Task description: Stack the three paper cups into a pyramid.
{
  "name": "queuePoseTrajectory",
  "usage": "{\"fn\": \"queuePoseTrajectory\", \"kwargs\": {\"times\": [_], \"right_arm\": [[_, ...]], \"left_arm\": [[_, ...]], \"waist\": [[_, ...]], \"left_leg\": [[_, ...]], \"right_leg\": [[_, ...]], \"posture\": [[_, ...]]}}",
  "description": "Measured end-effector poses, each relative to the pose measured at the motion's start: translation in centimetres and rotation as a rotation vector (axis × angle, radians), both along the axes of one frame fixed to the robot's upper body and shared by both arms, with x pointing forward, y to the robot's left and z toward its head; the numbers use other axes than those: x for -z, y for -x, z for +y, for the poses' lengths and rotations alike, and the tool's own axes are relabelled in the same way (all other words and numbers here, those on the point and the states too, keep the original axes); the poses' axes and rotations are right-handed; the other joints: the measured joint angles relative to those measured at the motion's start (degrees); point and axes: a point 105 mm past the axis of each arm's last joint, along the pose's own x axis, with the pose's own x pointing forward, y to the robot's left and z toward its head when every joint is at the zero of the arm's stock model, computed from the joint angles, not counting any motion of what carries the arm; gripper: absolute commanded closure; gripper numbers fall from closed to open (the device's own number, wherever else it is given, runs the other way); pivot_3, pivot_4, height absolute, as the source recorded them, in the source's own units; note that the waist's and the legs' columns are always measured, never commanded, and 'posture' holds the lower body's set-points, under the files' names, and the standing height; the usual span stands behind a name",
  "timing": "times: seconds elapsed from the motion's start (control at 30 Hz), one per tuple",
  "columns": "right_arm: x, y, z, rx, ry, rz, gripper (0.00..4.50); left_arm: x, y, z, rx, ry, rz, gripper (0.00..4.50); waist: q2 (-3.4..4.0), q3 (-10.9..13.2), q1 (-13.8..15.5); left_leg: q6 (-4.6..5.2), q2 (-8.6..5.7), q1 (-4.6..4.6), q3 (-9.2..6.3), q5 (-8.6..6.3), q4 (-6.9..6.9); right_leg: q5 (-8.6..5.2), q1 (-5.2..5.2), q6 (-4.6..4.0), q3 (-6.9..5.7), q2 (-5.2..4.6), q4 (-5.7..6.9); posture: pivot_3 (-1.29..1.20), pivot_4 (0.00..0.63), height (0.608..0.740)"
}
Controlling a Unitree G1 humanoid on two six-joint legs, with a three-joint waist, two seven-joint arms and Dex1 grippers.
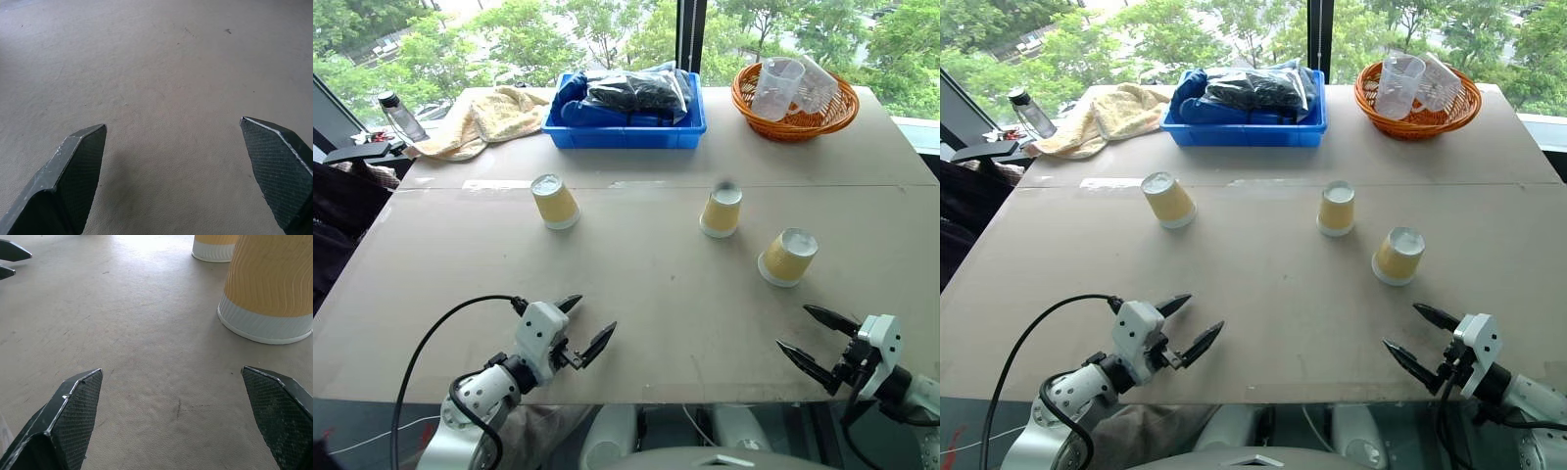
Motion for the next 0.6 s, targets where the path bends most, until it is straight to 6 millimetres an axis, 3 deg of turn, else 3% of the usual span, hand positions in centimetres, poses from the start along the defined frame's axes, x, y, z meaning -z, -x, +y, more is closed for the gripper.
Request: {"fn": "queuePoseTrajectory", "kwargs": {"times": [0.33,0.6], "right_arm": [[0.1,-1.4,1.4,-0.01,0.008,-0.032,0.02],[0.3,-1.6,1.2,-0.008,0.014,-0.031,0.02]], "left_arm": [[0.2,0.5,-0.1,0.006,0.044,0.026,0.0],[-0.1,0.4,0.4,-0.012,0.049,0.019,0.0]], "waist": [[-0.05,0.03,0.04],[-0.05,0.04,0.02]], "left_leg": [[0.0,0.0,-0.01,0.0,0.0,-0.08],[0.0,0.0,0.0,0.0,0.0,-0.24]], "right_leg": [[0.0,-0.03,0.0,-0.01,-0.01,-0.06],[0.0,-0.03,0.0,-0.01,-0.01,-0.22]], "posture": [[0.0,0.15,0.74],[0.0,0.15,0.74]]}}
